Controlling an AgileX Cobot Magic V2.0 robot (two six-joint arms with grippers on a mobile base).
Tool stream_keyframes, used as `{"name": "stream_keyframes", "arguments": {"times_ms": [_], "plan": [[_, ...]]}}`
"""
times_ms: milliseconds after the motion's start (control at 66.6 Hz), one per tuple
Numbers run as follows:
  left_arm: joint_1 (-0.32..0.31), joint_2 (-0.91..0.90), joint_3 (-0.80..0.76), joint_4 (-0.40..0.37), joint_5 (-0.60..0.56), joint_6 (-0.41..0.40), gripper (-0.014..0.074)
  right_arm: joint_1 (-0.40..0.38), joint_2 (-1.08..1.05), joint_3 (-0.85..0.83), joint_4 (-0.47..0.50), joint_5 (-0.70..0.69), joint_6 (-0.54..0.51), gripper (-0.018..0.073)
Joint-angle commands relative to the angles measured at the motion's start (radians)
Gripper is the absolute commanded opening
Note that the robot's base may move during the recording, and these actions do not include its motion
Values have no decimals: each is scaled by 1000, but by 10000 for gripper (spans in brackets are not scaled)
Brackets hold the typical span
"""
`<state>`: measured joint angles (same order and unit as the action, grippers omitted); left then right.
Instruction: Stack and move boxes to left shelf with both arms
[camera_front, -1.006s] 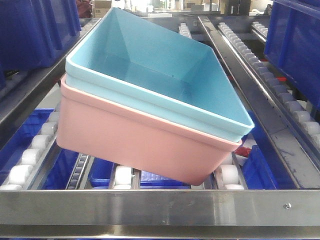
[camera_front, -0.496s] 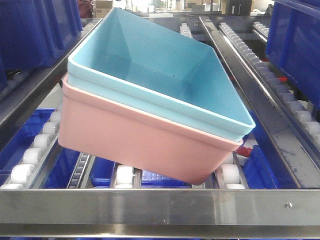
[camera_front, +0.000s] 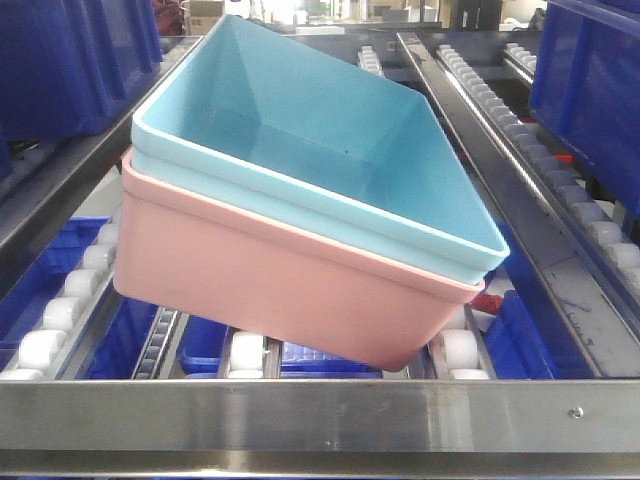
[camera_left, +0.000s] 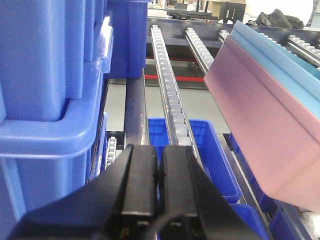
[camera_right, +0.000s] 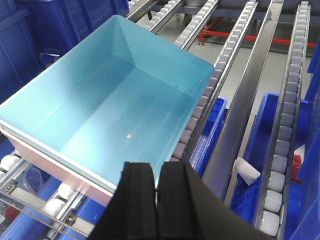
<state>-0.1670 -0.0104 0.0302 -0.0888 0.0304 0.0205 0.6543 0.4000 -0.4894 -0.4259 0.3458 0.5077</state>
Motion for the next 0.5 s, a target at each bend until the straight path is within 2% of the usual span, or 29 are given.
{"name": "stream_keyframes", "arguments": {"times_ms": [0,481], "plan": [[2,-16,31,-9,-96,3,-3,0,3,-28,-27,-71,-1,55],[2,-16,31,-9,-96,3,-3,0,3,-28,-27,-71,-1,55]]}}
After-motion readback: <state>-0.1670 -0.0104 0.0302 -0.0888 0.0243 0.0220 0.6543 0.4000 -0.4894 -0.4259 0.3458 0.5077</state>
